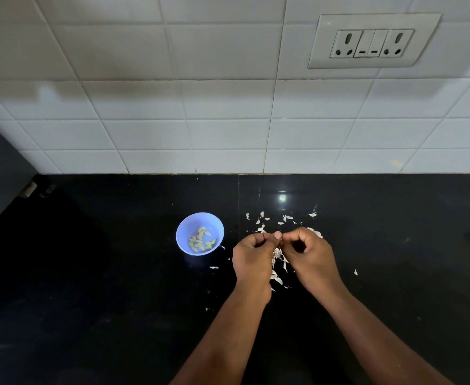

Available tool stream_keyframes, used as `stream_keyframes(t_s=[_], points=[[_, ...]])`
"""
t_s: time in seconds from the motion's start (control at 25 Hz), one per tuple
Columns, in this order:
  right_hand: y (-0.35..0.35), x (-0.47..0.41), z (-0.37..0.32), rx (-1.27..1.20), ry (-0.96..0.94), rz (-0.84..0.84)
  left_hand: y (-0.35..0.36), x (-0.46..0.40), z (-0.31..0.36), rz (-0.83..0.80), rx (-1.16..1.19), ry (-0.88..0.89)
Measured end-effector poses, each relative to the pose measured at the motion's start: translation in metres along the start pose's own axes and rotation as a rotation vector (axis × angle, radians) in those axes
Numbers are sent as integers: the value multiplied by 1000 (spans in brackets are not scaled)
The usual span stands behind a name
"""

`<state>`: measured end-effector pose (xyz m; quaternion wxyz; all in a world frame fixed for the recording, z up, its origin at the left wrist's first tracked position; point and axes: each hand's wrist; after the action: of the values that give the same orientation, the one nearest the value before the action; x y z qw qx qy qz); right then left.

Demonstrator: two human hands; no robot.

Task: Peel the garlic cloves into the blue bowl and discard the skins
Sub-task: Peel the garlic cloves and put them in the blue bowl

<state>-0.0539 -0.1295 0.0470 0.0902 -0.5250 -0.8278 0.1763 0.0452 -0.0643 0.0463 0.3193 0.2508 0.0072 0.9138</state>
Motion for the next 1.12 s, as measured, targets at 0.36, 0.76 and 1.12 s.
stream_keyframes(t_s=[0.36,0.76,1.12], points=[[4,-6,-4,-596,328,-94,-3,1,5,-137,163,-113],[1,-7,-3,-424,263,-62,-12,-5,11,-130,-108,36],[3,-7,-1,87,-41,50,-15,-20,12,-176,-359,130]])
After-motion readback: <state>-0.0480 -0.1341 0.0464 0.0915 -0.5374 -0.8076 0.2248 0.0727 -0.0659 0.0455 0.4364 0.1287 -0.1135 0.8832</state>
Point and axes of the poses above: each hand's wrist, its own x-axis away from the middle knuckle, its own y-axis out of the palm, z = x × y
